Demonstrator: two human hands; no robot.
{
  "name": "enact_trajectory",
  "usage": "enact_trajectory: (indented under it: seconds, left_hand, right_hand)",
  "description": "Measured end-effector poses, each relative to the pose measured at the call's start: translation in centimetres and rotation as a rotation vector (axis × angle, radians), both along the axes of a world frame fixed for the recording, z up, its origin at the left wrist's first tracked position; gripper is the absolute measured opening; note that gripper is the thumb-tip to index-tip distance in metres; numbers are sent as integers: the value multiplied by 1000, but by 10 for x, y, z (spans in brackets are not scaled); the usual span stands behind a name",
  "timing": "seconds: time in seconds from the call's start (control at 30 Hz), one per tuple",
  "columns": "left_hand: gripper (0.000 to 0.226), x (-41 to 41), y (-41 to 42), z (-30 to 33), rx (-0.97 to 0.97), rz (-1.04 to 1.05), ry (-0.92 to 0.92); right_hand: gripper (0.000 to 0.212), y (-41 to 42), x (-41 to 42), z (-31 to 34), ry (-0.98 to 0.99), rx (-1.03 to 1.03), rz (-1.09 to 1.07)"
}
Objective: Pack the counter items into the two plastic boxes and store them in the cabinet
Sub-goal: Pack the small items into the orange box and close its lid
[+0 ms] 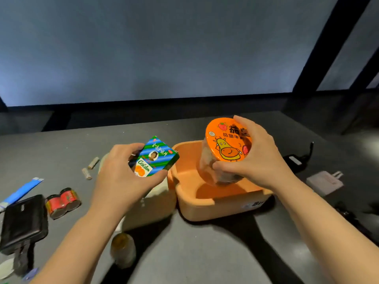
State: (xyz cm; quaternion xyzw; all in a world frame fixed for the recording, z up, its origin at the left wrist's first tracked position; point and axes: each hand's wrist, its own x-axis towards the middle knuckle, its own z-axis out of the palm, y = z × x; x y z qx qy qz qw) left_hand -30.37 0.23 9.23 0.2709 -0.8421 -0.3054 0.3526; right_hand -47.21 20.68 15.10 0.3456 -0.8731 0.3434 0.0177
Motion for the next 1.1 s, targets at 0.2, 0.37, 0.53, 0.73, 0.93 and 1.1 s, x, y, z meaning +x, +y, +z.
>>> enact_trajectory:
  seconds: [0.2, 0.37, 0.53, 0.73, 0.93, 1.1]
  left_hand:
    - [72, -81, 27, -5, -25, -131, -7]
    - [73, -123, 35, -16, -54, -165, -64]
    - [71, -147, 34, -26, -81, -219, -147]
    - [71, -153, 27, -36, -87, -232, -164]
    - [70, -153, 24, -43, -81, -231, -147]
    - [70, -155, 23, -46, -97, -235, -169]
  right_hand:
    - [115, 40, -66, -28, -18, 103, -152]
    - [109, 39, -99, -58, -9, 229, -141]
    - [109, 25, -118, -80, -22, 321, -69]
    - [107, 14, -130, -94, 22, 401, -33]
    - [102, 9, -137, -105, 22, 437, 2]
    - [100, 7, -141, -110, 61, 457, 10]
